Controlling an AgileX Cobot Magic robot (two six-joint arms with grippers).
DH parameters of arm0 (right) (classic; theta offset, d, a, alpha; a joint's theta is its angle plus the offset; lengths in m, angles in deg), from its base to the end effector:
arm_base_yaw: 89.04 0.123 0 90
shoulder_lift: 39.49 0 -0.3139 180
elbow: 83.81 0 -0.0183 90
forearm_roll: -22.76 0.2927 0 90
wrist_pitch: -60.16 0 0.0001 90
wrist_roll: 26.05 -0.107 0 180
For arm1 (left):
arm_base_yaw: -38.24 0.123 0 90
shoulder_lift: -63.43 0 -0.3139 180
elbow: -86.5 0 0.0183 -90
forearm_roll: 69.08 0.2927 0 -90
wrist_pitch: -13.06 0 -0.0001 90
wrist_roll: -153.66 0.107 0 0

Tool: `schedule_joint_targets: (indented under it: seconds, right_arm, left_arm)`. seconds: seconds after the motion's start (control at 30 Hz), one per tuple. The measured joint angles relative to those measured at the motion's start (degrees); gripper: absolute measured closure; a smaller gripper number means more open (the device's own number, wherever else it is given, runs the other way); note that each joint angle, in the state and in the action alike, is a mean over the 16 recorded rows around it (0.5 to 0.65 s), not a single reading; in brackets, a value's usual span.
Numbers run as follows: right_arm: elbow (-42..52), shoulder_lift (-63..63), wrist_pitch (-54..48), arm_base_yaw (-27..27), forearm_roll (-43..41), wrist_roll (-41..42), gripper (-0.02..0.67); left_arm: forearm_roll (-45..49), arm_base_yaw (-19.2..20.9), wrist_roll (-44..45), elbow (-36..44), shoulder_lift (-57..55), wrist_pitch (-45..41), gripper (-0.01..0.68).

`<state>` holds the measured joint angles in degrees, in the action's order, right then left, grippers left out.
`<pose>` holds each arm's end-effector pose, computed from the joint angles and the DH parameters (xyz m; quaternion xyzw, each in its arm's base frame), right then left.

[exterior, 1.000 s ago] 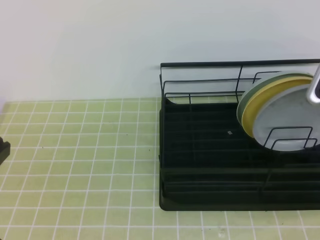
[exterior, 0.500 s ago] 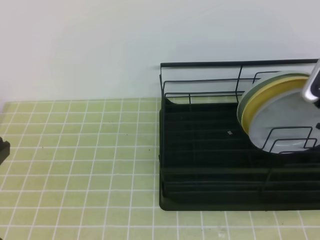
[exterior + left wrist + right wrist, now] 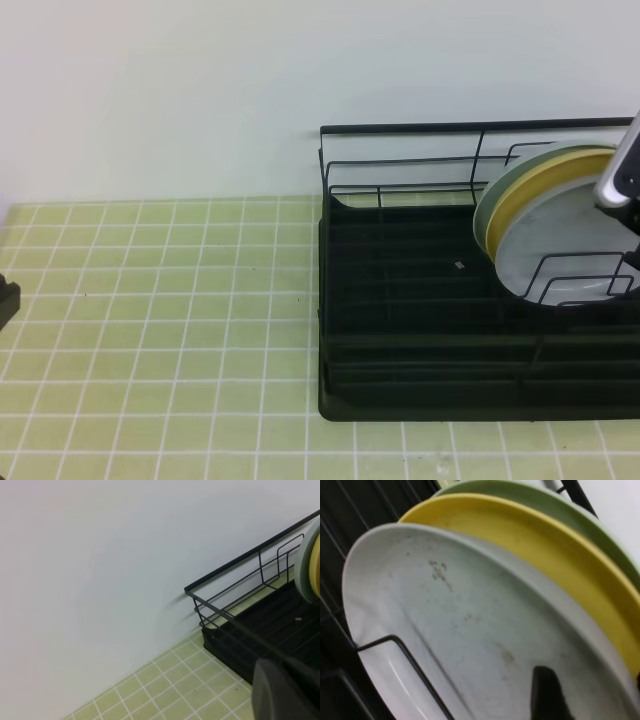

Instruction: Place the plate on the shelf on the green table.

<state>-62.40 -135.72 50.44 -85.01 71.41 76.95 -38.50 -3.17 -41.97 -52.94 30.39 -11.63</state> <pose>0.3878 0.0410 0.2559 -0.4586 0.7535 -0.1497 0.4467 0.1025 -0.0600 0.3848 0.2692 0.6869 -0.0904 0.6690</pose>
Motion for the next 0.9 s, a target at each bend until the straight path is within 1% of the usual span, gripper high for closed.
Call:
schedule_joint_targets:
  seconds: [0.43,0.9]
  right_arm:
    - [0.09,0.47,-0.53,0.00,2.90,-0.07,0.190]
    - [0.12,3.14,-4.16,0.01,5.37,0.13,0.159]
  left_arm:
    - [0.18,0.00,0.02,0.00,0.00,-0.04,0.673]
    - [0.77,0.00,0.14,0.00,0.00,-0.52,0.673]
